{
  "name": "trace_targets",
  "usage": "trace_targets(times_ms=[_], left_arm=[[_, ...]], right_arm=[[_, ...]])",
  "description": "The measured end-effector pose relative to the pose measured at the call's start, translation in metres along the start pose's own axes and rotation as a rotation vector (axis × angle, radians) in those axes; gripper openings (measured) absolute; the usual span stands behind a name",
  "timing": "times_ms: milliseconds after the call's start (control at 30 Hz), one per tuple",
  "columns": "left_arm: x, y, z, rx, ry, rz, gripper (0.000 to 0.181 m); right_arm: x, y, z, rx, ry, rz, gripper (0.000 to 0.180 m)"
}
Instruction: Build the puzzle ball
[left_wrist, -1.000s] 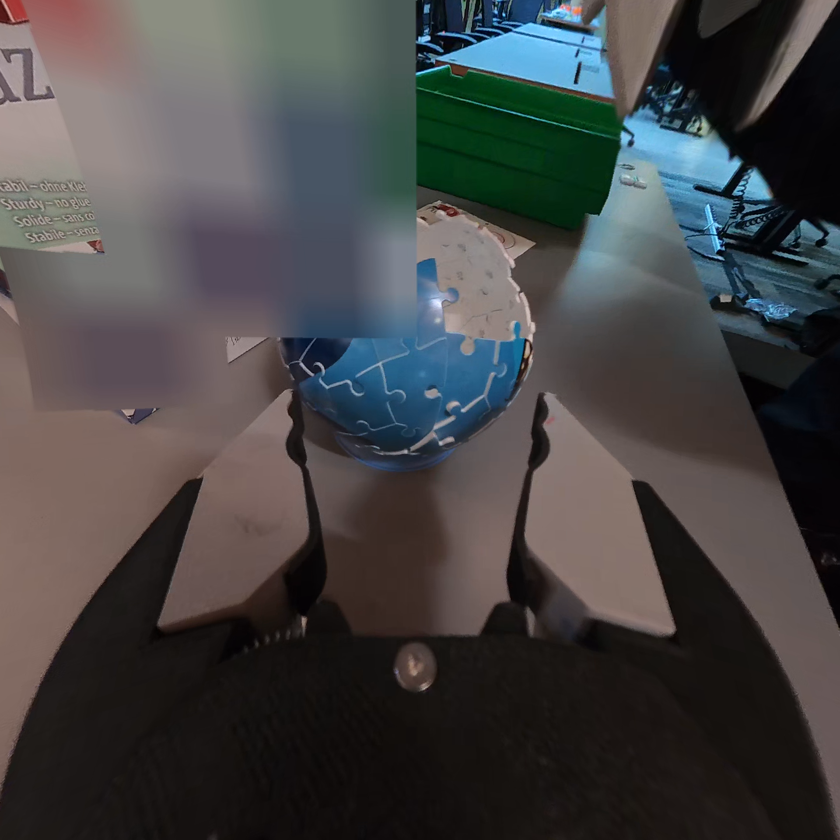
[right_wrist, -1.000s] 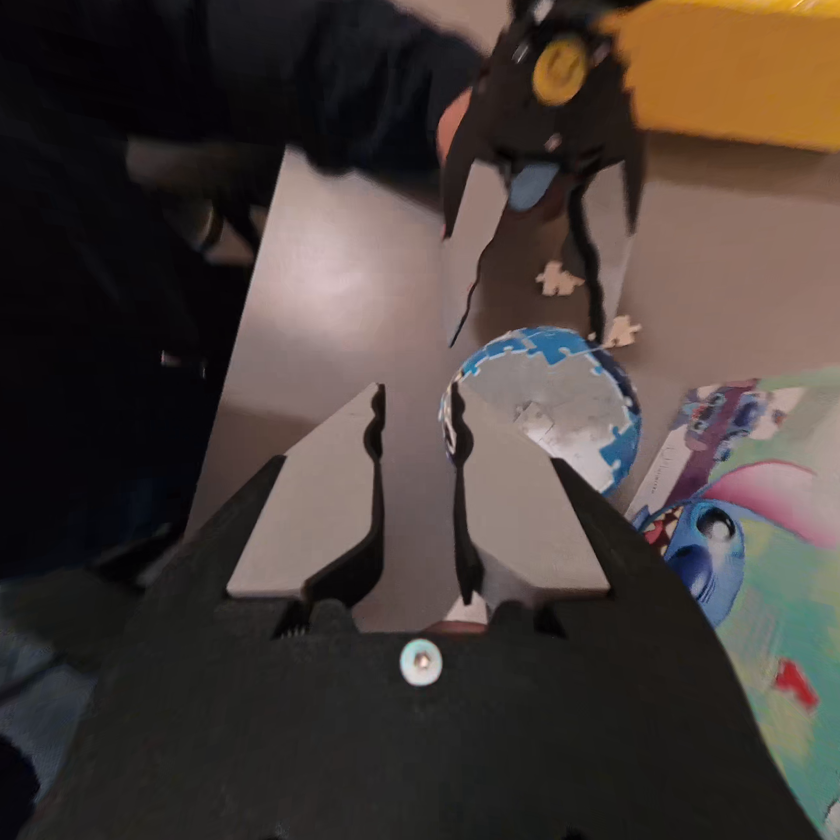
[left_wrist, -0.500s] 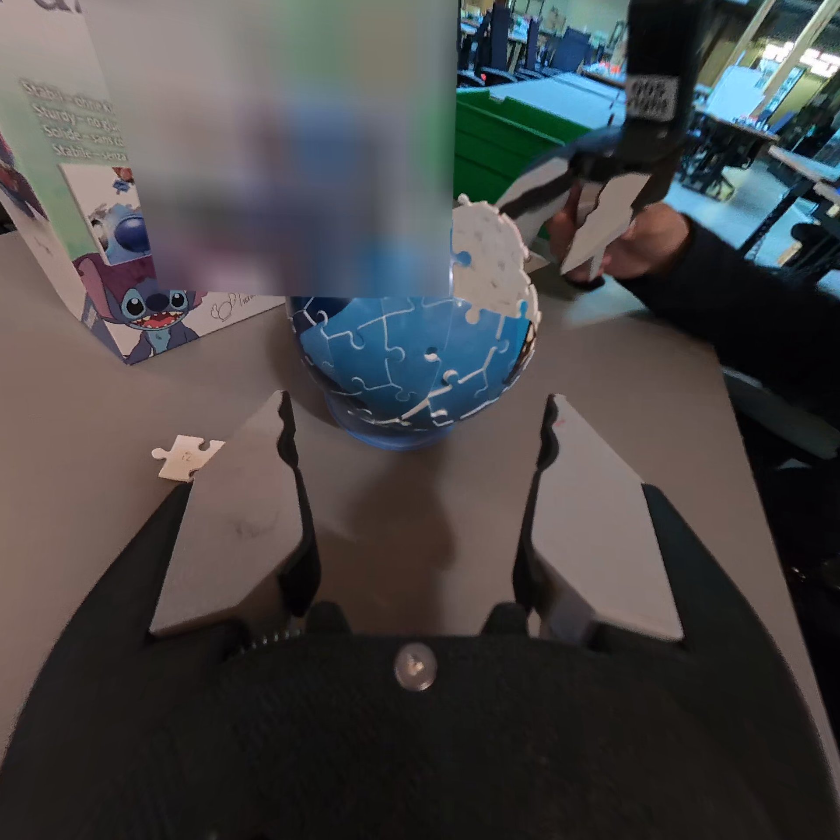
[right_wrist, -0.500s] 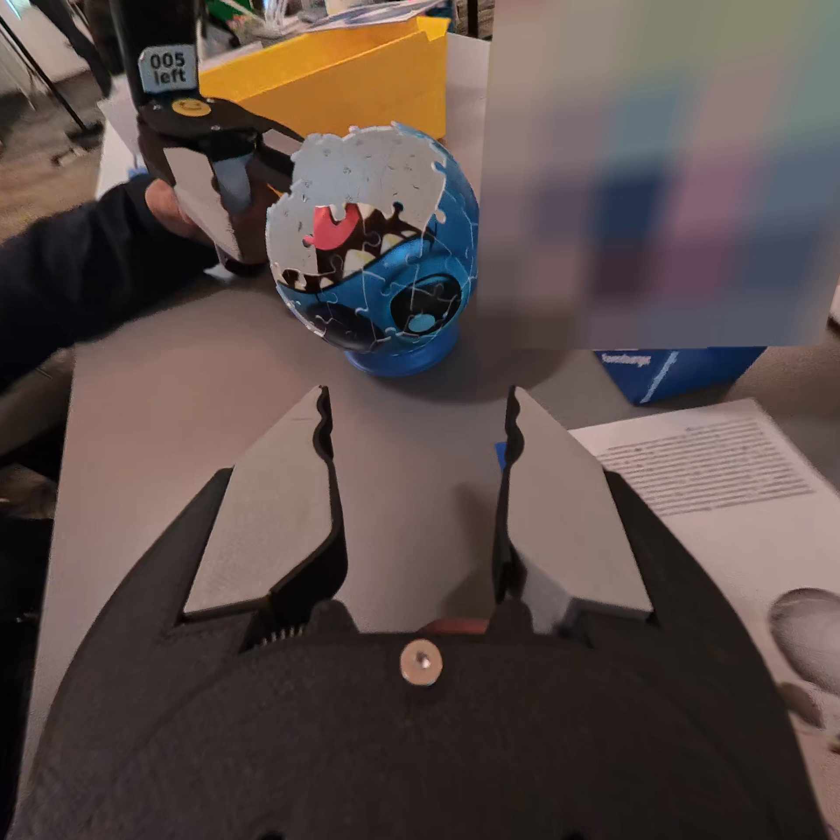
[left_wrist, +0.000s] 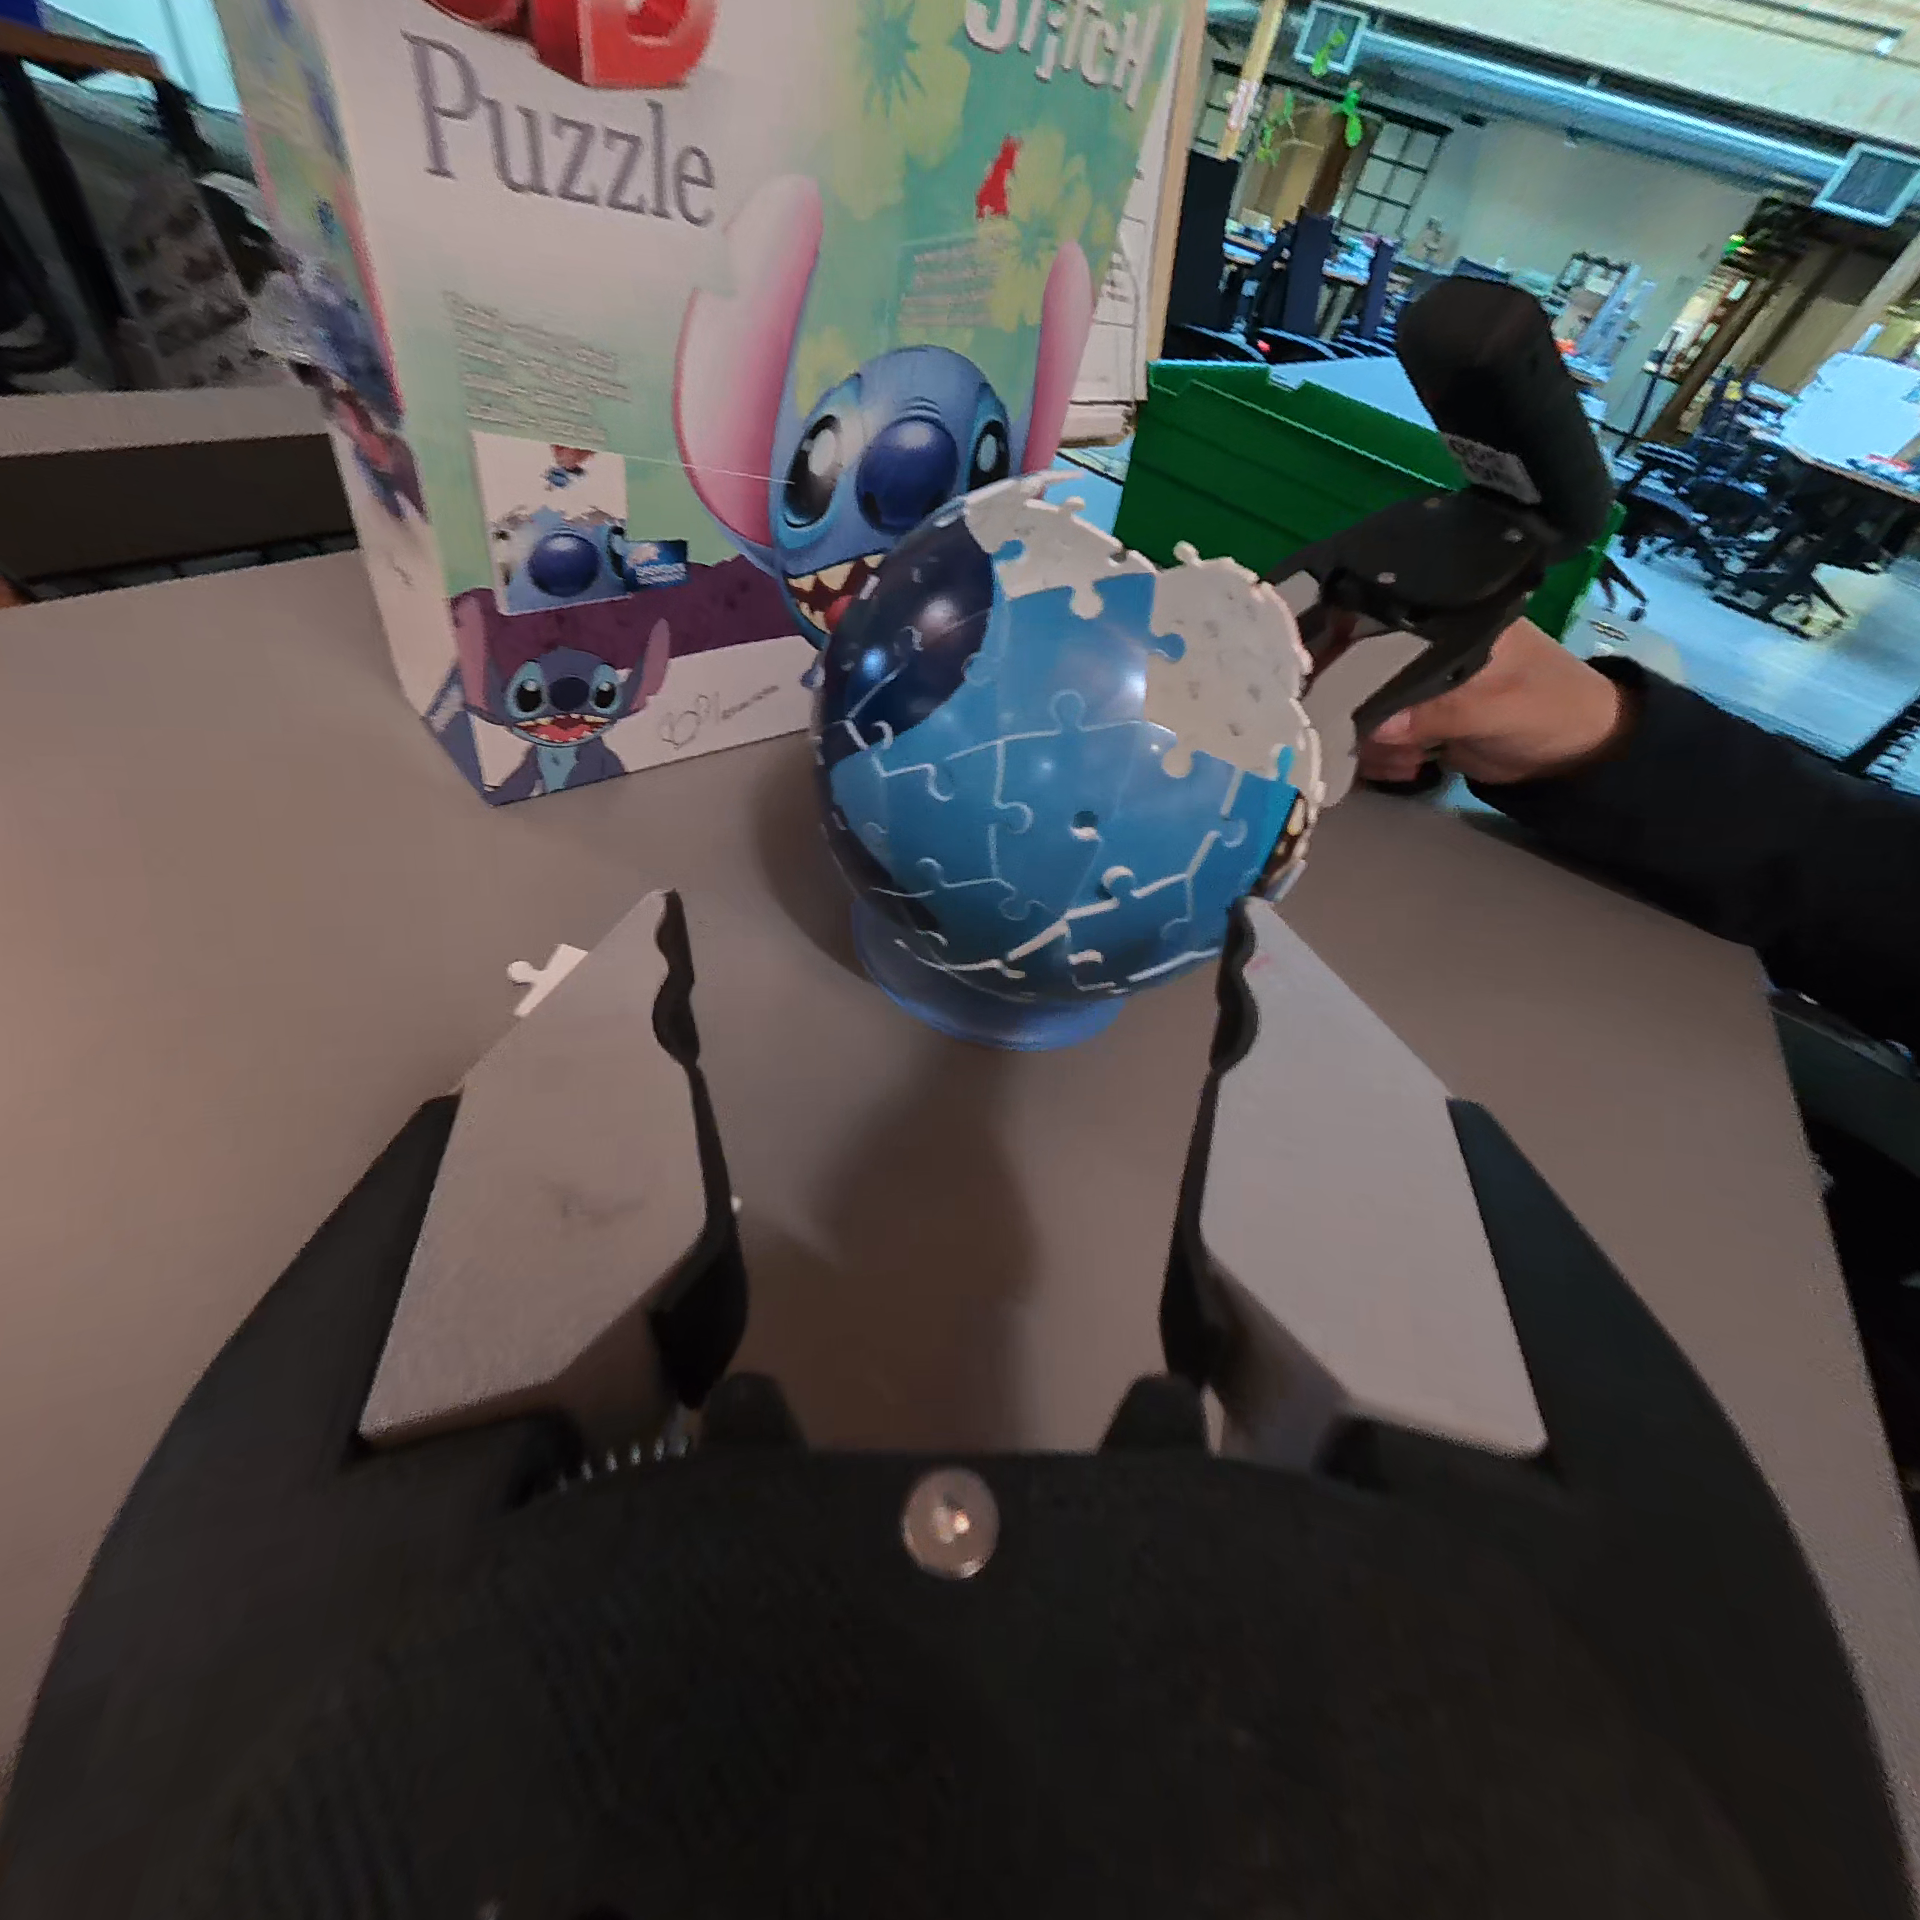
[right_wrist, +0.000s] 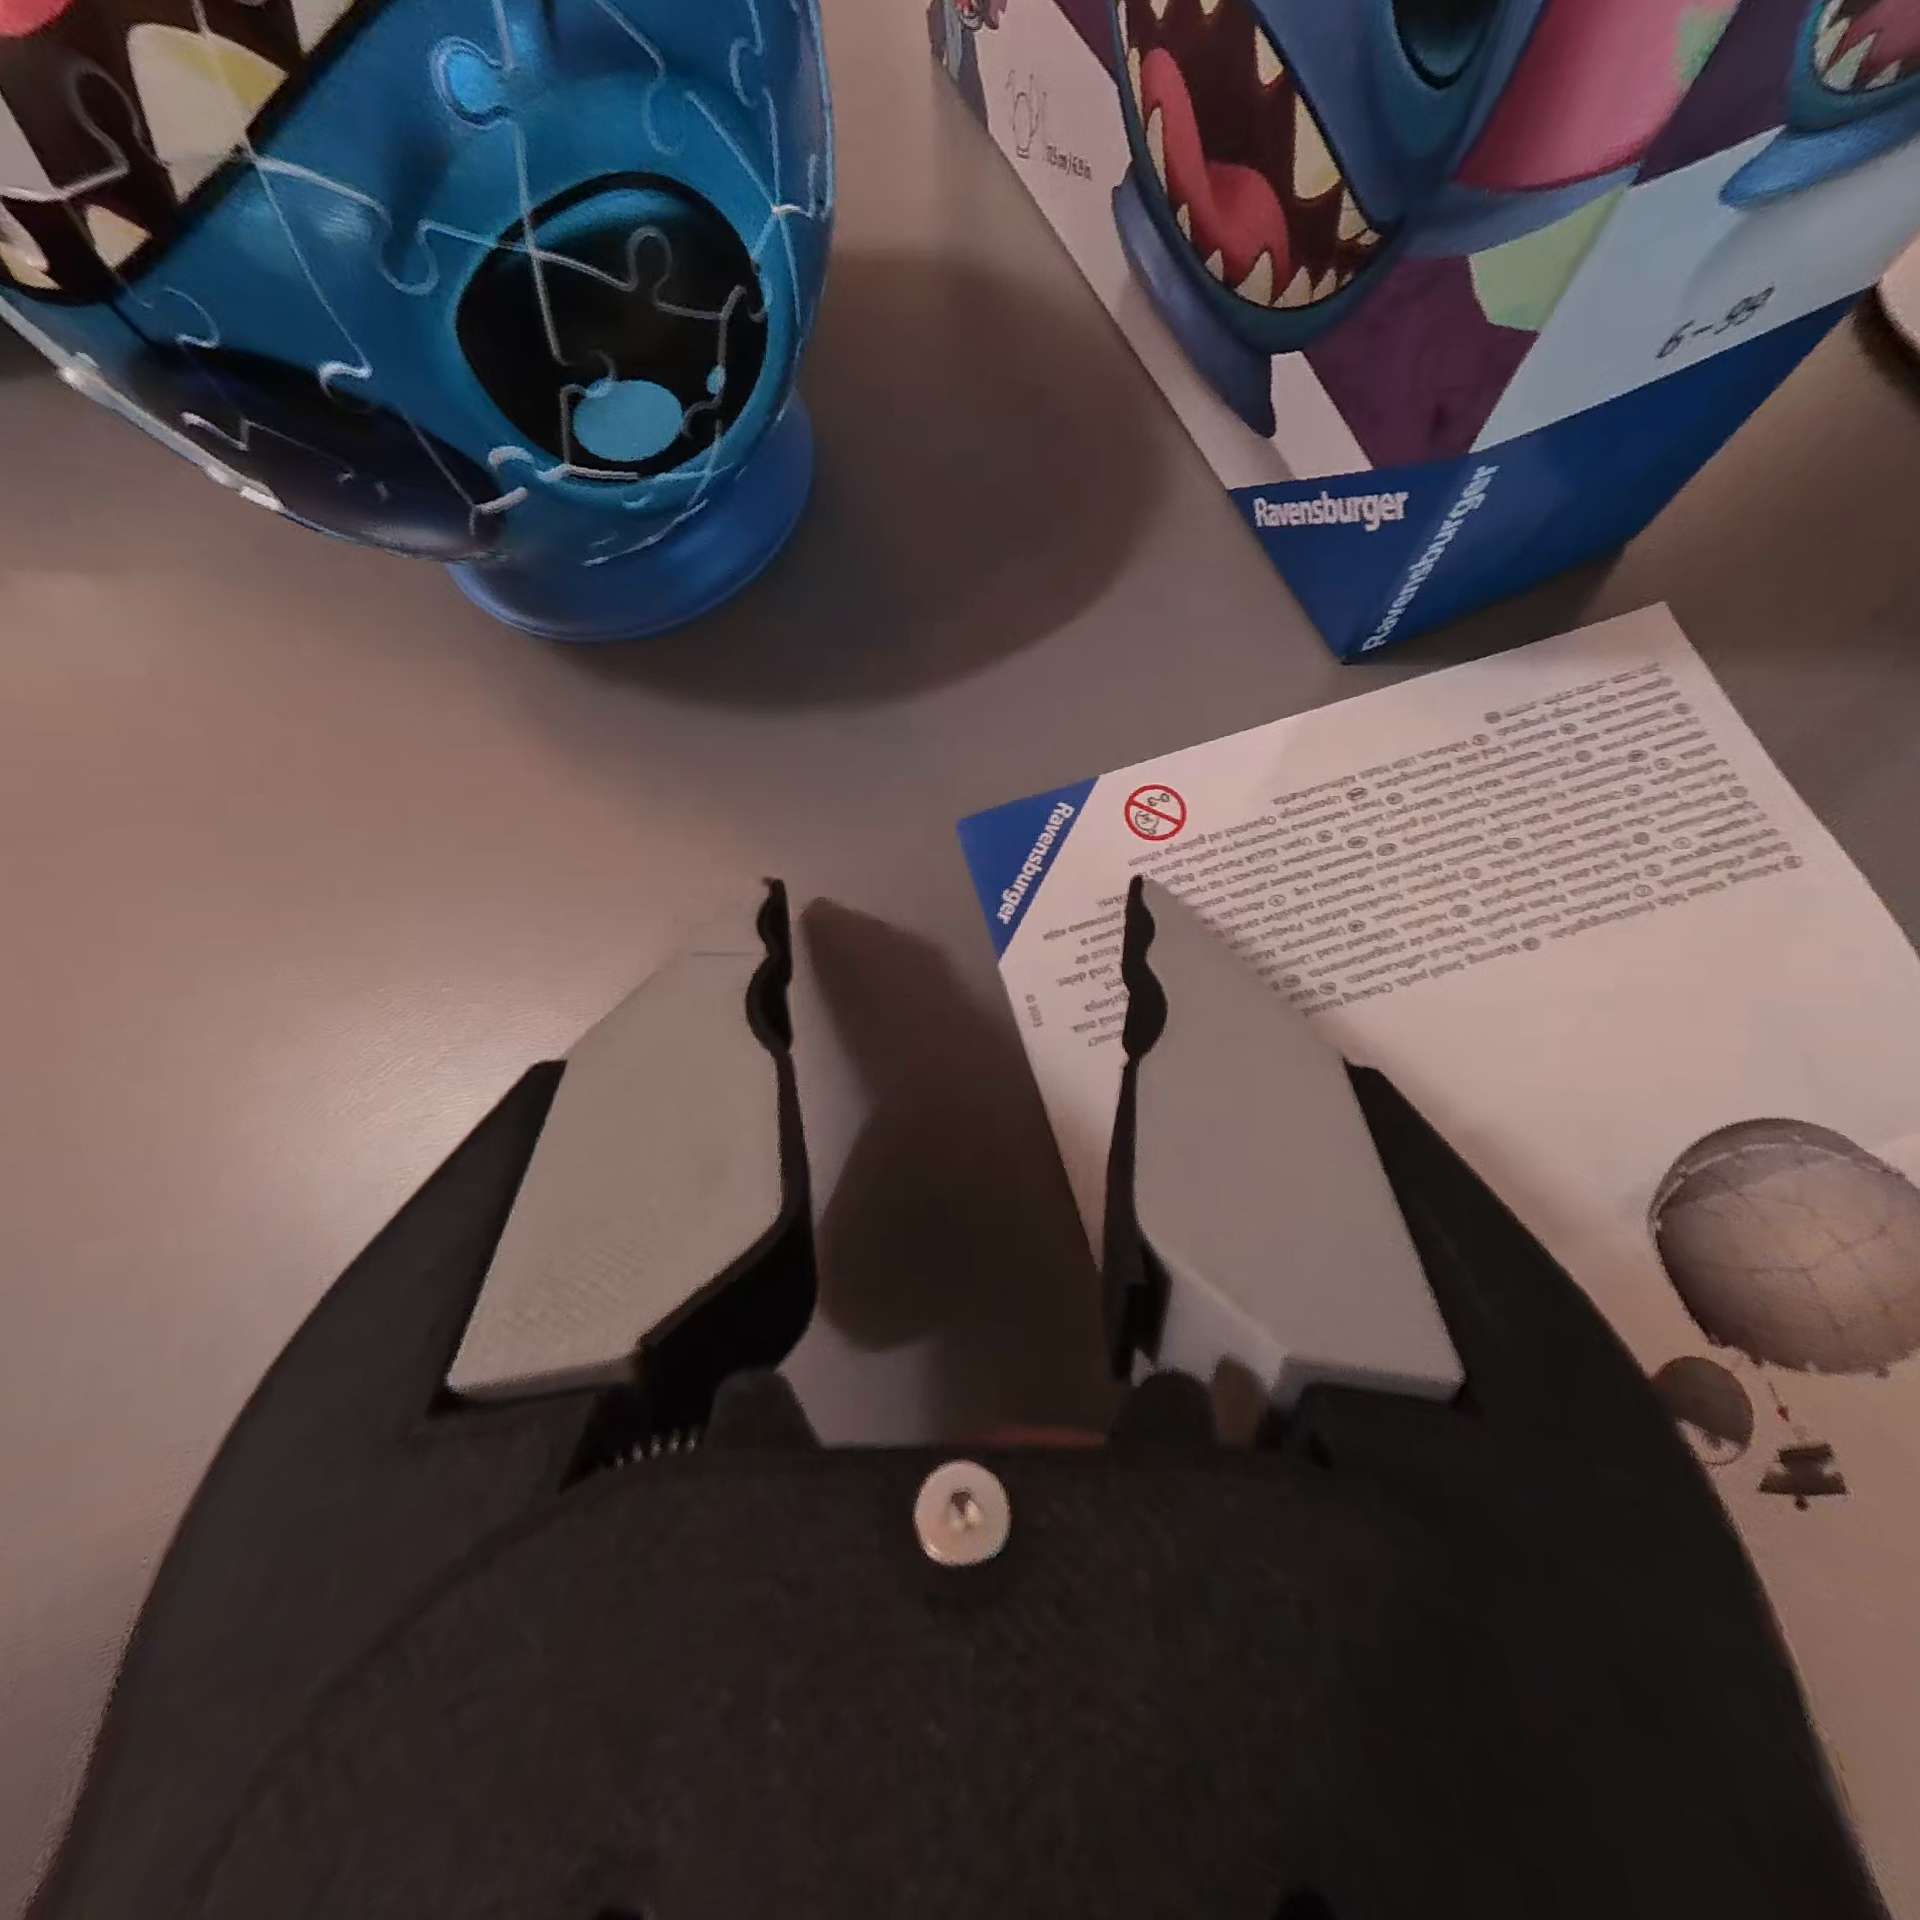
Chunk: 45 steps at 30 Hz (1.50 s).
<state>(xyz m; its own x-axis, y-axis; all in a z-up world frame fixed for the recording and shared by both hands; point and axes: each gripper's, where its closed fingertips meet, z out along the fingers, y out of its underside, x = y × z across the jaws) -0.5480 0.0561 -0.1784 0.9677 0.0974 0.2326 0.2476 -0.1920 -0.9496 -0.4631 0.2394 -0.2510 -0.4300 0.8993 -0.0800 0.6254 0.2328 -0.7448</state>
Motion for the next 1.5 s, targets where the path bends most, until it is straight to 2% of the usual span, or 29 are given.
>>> trace_targets(times_ms=[100,200,433,500,800,1067,1233,1500], left_arm=[[-0.007,-0.001,-0.002,0.006,-0.033,-0.001,0.1],[-0.004,0.001,0.0,-0.013,-0.024,0.014,0.101],[0.002,0.007,0.002,-0.054,-0.013,0.047,0.103],[0.002,0.009,0.003,-0.069,-0.016,0.059,0.104],[0.0,0.014,0.005,-0.103,-0.068,0.122,0.105],[-0.007,0.009,0.002,-0.074,-0.113,0.139,0.085],[-0.019,0.007,0.0,-0.061,-0.188,0.116,0.084],[-0.014,0.007,0.0,-0.062,-0.159,0.123,0.08]], right_arm=[[0.005,0.002,0.001,-0.019,0.054,-0.066,0.056],[0.009,0.0,0.002,-0.016,0.098,-0.097,0.066],[0.008,0.002,0.003,-0.029,0.067,-0.072,0.078],[0.005,0.001,0.004,-0.027,0.054,-0.083,0.073],[0.003,0.002,0.004,-0.03,0.039,-0.093,0.079],[0.002,0.002,0.004,-0.031,0.034,-0.096,0.08],[0.001,0.002,0.004,-0.032,0.033,-0.098,0.081],[0.001,0.002,0.004,-0.032,0.032,-0.099,0.082]])
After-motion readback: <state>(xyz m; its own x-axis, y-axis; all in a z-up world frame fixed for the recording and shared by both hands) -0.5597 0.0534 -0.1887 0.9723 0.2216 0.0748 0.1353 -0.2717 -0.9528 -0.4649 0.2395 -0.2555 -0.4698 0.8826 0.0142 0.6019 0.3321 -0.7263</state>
